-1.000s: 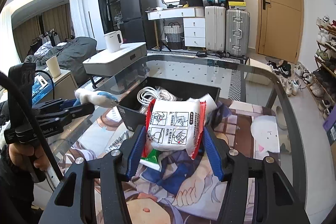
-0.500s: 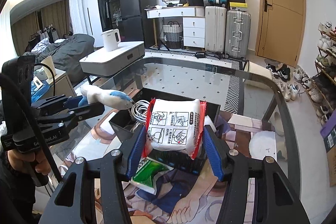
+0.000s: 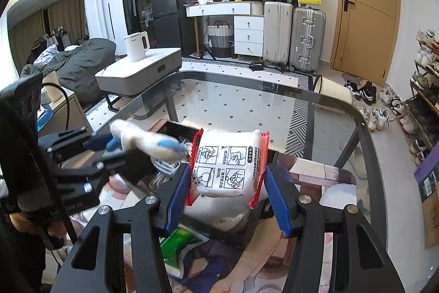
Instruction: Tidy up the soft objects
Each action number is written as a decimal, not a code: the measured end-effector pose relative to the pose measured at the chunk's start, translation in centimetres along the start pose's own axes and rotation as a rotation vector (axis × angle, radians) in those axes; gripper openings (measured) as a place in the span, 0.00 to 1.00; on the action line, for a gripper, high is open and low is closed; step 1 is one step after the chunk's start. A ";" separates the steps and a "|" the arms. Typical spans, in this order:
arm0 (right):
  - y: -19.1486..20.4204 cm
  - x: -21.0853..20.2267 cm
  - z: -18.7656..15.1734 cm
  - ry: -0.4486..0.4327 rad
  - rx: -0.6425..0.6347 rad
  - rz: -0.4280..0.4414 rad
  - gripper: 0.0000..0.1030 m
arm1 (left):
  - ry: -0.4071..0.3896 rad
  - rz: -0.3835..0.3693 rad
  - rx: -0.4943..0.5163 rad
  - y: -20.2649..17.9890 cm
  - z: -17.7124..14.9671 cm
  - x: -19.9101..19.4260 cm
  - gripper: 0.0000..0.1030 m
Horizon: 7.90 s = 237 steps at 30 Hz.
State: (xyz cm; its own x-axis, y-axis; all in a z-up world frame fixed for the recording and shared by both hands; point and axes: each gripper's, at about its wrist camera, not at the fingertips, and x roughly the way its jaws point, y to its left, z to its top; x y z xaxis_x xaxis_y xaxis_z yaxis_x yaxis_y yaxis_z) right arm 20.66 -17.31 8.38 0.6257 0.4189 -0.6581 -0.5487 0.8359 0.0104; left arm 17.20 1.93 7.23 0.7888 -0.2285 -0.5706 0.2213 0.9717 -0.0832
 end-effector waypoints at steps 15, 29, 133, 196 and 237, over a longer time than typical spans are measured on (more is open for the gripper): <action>-1.2 4.9 1.4 0.080 -0.061 -0.015 0.54 | 0.072 -0.018 0.036 -0.8 -0.5 3.7 0.36; -1.0 6.9 0.3 0.137 -0.109 -0.022 0.54 | 0.106 -0.019 0.064 -1.2 -0.9 4.1 0.36; 4.9 6.7 -10.2 0.252 0.021 0.036 1.00 | 0.062 0.013 -0.157 2.2 -9.7 -3.0 1.00; 2.4 2.9 -12.3 0.196 0.069 0.045 0.20 | 0.268 0.049 0.069 -2.8 -9.4 1.0 1.00; 4.7 4.0 -12.5 0.189 -0.014 -0.002 0.34 | 0.252 0.014 0.012 -1.9 -9.4 1.0 0.47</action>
State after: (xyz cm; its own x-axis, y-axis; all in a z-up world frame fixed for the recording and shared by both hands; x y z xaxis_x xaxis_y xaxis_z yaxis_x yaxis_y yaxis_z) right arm 13.60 -16.14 -3.62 0.5123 0.3420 -0.7878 -0.5561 0.8311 -0.0008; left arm 12.16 0.47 -0.88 0.6239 -0.1915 -0.7577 0.2199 0.9734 -0.0650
